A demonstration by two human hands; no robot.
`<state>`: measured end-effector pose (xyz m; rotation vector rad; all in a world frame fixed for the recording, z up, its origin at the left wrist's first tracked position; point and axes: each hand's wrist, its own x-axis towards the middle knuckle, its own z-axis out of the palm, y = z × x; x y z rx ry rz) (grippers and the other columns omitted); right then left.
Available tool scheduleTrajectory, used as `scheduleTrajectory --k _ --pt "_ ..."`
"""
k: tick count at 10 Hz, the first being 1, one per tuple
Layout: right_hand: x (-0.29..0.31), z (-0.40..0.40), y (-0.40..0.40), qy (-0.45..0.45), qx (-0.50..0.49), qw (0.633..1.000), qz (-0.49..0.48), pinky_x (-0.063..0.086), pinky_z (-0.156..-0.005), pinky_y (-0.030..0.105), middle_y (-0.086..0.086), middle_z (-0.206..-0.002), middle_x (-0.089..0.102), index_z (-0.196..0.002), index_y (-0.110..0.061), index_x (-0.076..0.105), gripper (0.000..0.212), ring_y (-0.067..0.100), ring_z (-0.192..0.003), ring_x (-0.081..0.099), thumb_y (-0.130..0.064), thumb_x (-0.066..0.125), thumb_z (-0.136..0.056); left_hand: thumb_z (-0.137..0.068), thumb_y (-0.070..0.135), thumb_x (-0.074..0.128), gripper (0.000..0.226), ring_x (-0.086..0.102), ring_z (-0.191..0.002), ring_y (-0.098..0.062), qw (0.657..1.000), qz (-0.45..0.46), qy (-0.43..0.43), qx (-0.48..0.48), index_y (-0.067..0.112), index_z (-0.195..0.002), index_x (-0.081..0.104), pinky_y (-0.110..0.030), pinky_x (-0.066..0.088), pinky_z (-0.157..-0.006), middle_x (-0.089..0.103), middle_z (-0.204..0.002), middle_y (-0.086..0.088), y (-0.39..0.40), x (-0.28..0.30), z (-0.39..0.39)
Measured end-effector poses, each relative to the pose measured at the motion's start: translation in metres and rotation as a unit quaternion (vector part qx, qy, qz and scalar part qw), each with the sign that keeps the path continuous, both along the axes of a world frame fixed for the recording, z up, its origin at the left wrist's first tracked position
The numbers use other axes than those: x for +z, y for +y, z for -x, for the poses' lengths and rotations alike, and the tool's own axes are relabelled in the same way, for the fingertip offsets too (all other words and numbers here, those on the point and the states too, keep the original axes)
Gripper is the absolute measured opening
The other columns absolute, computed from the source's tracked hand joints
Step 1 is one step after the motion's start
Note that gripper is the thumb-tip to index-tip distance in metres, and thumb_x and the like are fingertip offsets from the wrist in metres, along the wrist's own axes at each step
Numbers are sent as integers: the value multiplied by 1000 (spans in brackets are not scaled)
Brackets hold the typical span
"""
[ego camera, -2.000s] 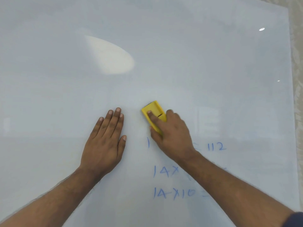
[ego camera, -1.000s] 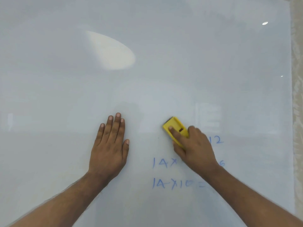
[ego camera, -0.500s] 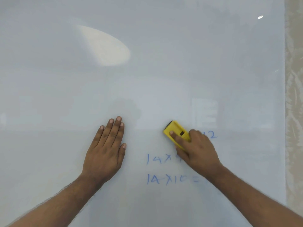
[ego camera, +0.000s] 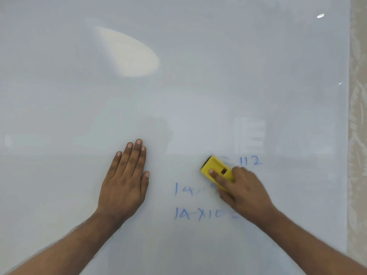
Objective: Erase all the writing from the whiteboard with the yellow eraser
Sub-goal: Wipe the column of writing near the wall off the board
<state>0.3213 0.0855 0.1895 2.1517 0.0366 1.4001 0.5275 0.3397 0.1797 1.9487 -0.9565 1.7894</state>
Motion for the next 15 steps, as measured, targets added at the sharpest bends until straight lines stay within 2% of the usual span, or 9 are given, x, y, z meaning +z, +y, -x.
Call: scheduleTrajectory --k 2,4,5,6,7,9,10,12,15 --pt "23 -9 4 -78 21 990 -116 31 -58 31 7 -80 39 -136 -24 54 47 24 -68 38 -38 49 -91 -103 29 31 63 16 -157 -26 1000 8 9 -9 2 -159 21 -44 13 -128 18 -169 -11 -25 12 14" --pt "-22 6 -19 22 25 999 3 36 -54 32 8 -76 43 -135 -26 52 46 25 -62 40 -35 51 -90 -105 30 30 63 14 -158 -26 1000 10 2 -13 3 -160 19 -45 12 -129 17 -170 -11 -32 10 12" --pt "-15 21 -40 -5 3 1000 -21 37 -53 33 9 -74 42 -135 -26 51 47 27 -60 43 -36 50 -89 -105 31 29 63 14 -158 -26 1000 8 2 -11 3 -160 18 -45 12 -129 16 -170 -11 -32 9 12" --pt "12 30 -54 -89 -11 986 -137 40 -55 34 6 -78 35 -137 -25 51 48 26 -67 39 -40 46 -92 -105 31 30 63 14 -158 -26 1000 11 2 -12 2 -160 19 -45 13 -129 16 -170 -11 -34 9 13" --pt "16 22 -47 -106 1 979 -175 38 -58 31 4 -81 34 -138 -25 51 48 25 -71 39 -41 45 -93 -105 31 30 63 14 -158 -26 1000 14 2 -12 2 -160 19 -45 13 -129 17 -170 -11 -34 8 12" --pt "-36 27 -51 12 11 999 -38 34 -54 32 7 -78 40 -138 -28 47 48 26 -63 40 -39 46 -92 -105 31 30 63 13 -158 -26 1000 18 4 -11 3 -160 19 -46 13 -129 17 -170 -12 -33 4 11" --pt "-30 50 -82 -22 -21 998 -60 41 -51 34 8 -76 40 -136 -29 48 49 28 -61 43 -39 47 -88 -105 31 29 63 13 -158 -26 1000 21 1 -8 3 -160 19 -46 14 -129 16 -170 -11 -34 1 10" --pt "8 48 -89 -127 -7 967 -221 39 -58 31 3 -83 33 -137 -29 48 49 27 -72 41 -44 44 -91 -105 31 28 63 11 -159 -26 999 32 7 -8 5 -161 16 -46 12 -129 13 -171 -9 -39 -3 9" --pt "-34 48 -93 8 3 1000 -12 37 -54 33 7 -78 40 -137 -28 49 46 27 -63 41 -37 48 -91 -105 32 28 64 11 -159 -26 999 31 9 -4 6 -161 15 -44 8 -129 11 -172 -9 -38 -4 9"
